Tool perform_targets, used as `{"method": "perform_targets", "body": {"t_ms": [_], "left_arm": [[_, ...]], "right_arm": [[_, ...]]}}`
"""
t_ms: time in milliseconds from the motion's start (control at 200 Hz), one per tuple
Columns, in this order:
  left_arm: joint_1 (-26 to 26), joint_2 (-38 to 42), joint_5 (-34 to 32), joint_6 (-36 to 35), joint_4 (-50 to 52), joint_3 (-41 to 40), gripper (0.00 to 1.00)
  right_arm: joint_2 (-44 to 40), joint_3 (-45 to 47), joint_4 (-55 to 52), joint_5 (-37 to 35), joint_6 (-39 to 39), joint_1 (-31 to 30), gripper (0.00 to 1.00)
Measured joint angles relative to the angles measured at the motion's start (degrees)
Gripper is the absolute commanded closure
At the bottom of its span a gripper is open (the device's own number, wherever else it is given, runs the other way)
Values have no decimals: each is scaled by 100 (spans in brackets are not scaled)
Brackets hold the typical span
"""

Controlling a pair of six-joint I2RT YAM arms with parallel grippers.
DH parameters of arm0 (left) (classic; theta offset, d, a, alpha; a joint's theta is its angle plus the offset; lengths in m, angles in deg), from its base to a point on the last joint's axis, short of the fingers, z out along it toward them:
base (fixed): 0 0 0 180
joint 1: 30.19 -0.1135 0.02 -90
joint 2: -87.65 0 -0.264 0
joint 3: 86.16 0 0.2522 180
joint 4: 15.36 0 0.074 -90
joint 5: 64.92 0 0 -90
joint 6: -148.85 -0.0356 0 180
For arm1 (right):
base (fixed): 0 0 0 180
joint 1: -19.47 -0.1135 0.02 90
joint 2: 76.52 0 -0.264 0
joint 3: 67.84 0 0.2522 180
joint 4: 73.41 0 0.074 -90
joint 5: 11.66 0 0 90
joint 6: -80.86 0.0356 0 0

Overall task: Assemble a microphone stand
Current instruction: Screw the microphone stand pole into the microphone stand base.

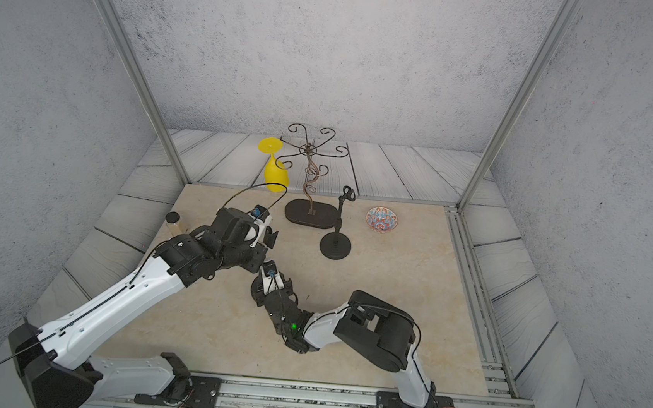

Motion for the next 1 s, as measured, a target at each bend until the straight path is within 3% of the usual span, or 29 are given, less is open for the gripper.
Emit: {"method": "perform_targets", "body": {"t_ms": [95,230,360,495,716,851,1001], "left_arm": [[-37,0,72,-4,-26,-4,98],[-107,0,146,-22,-35,-4,98],[-146,0,208,-26,-42,-4,98],[-179,0,251,-63,-44,-4,98],[-197,0,282,-83,-44,-4,98],[-197,0,299,-87,-44,-4,98],[-208,-4,317,-90,-44,-4,98]], "right_arm": [[-70,553,356,966,22,302,31],[-175,1099,623,3119,164,1207,31],[-348,935,389,4957,131,2015,33],[-616,369,-442,6240,-369,2210,38],[-608,-188,-1095,7165,-756,2245,52],[-496,-387,-1211,7267,-793,2262,69],[-402,-422,-1226,7215,-807,2264,73]]}}
